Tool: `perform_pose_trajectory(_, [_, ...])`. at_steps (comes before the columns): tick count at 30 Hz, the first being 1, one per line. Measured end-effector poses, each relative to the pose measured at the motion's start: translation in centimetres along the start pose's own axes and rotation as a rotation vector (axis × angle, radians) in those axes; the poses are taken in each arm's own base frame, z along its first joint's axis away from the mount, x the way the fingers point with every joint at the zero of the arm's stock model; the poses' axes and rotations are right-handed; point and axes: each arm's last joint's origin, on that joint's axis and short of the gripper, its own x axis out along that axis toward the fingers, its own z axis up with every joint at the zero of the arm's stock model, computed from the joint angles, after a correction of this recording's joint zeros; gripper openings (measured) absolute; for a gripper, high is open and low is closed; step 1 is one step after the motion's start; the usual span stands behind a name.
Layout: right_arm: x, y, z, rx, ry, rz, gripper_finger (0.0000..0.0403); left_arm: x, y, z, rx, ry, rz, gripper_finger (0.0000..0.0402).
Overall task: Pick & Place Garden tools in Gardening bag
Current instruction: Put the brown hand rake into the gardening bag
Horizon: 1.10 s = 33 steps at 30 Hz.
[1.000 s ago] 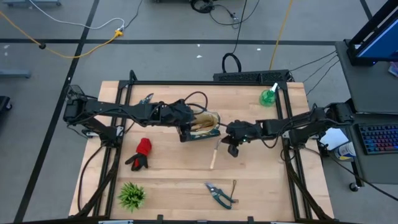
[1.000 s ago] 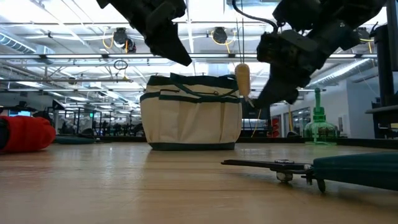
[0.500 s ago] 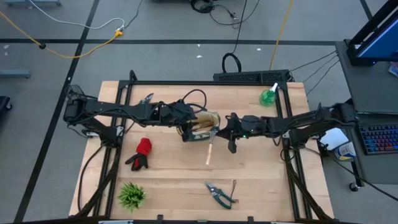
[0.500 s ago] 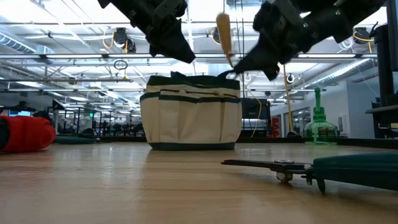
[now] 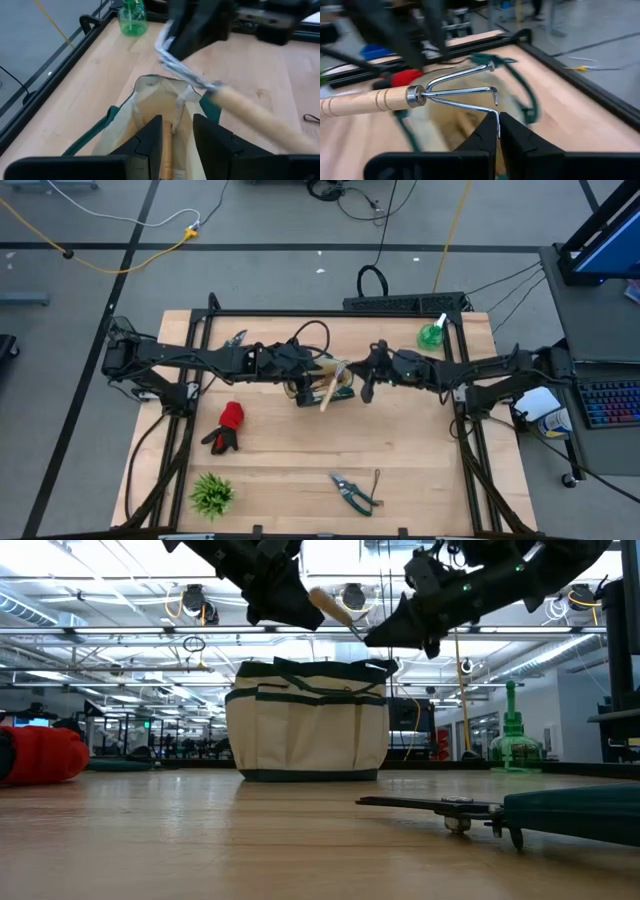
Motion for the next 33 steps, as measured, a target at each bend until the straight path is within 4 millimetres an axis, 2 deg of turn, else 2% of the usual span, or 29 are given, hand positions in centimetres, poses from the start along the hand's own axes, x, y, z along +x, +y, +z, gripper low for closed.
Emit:
perform_pose_trajectory(10, [0.9,-1.5,-0.3,0.022,0.006,-0.066,0.0004,0.1,0.8,0.6,-0.086,-0.059,0.06,0.0115])
perform_pose_trajectory(16, [1.9,-1.5,-0.3,-0.093,-0.068,-0.1,0.0003,0.2,1.7,0.6,-0.213,-0.04,-0.024,0.0115])
perform_pose_trajectory(22, [2.2,-1.5,0.1,-0.134,-0.137,-0.156,0.0003,0.4,2.0,0.5,-0.214,-0.021,-0.041,0.0115])
perform_pose_trajectory(33, [2.1,-1.5,0.5,-0.169,-0.171,-0.158,0.0003,2.1,2.4,-0.4,-0.194,0.015,-0.025,0.0115])
